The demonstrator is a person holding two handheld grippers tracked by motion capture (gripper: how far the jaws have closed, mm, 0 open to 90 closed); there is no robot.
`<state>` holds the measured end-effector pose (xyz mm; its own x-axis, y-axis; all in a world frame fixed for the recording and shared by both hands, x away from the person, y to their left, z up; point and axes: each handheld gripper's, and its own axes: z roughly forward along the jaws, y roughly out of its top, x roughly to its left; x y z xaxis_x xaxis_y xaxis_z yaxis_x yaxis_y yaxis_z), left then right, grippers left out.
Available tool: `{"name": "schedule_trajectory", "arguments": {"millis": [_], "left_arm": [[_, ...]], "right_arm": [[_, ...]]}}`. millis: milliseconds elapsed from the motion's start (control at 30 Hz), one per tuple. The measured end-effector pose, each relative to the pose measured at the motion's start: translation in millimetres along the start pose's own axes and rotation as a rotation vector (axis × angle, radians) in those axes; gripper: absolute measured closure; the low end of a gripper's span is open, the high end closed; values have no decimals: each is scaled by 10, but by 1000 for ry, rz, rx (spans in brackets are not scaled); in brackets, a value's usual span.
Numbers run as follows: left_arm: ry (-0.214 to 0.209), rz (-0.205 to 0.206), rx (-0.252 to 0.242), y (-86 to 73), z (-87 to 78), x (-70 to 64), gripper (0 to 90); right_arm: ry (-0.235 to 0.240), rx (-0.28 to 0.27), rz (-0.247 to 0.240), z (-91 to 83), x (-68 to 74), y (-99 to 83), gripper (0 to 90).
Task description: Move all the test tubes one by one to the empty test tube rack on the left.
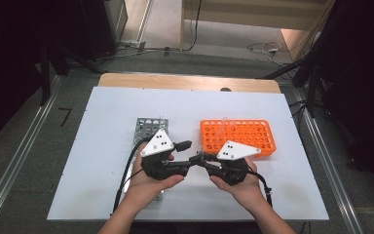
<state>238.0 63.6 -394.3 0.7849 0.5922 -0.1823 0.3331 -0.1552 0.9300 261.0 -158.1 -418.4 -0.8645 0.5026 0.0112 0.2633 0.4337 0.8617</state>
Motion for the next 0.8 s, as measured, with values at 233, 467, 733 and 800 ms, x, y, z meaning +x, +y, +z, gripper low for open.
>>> {"name": "schedule_trajectory", "arguments": {"millis": [233,467,733,800], "left_arm": [[-6,10,-3,-3,38,-32,587],[-8,32,5,-14,64,-59,694],[2,32,0,-16,60,-52,741],[6,37,-2,-17,60,-53,747]], "right_arm": [[23,7,-18,29,84,13,742],[34,4,-18,24,103,28,742],[38,4,-15,25,109,29,742],[38,6,-14,24,107,29,742]]}}
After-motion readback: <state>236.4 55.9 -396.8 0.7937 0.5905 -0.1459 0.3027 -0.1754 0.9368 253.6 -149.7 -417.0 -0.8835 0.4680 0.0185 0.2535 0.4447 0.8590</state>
